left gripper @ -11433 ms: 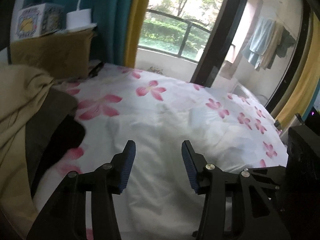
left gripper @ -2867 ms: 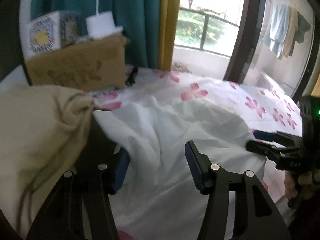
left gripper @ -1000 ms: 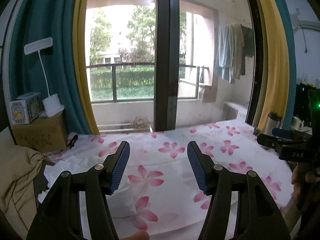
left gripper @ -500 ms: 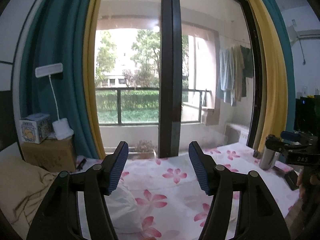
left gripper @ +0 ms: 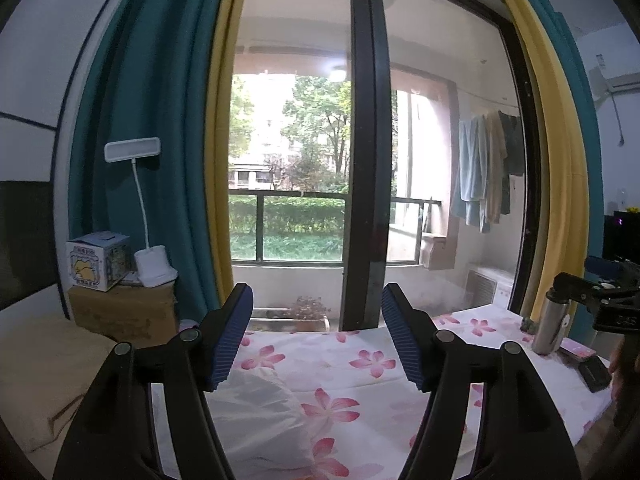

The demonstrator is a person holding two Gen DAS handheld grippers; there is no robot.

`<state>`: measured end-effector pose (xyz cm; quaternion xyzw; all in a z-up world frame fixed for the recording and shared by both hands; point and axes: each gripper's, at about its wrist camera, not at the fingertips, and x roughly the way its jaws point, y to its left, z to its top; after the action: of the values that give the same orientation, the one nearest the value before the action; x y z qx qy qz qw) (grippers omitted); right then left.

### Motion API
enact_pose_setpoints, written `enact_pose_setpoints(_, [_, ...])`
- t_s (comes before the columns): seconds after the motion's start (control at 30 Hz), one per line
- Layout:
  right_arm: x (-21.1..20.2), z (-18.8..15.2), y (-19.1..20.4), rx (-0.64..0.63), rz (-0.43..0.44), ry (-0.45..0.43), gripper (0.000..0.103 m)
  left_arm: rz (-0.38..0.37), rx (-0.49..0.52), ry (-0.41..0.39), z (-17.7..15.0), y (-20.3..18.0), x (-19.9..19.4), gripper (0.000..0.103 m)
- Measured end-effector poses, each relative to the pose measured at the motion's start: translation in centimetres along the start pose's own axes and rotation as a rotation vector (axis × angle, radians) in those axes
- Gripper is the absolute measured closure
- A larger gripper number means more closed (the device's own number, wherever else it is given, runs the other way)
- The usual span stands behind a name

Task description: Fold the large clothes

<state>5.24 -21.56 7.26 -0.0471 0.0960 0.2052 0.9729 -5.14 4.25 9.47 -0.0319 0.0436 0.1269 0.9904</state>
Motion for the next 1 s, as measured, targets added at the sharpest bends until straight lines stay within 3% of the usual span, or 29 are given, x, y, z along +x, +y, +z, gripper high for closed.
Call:
enact_pose_setpoints(0.5, [0.5, -0.2, 1.4, 0.006, 0.006, 0.006, 0.004, 0.012, -0.014, 0.049, -0.9, 1.2, 0.9, 0.033])
enact_pose_setpoints(1.0, [2.8, -0.9, 0.3, 0.019, 0.006, 0.051, 0.004, -0.001, -0.006, 0.113, -1.7, 0.1, 3.4, 0.033])
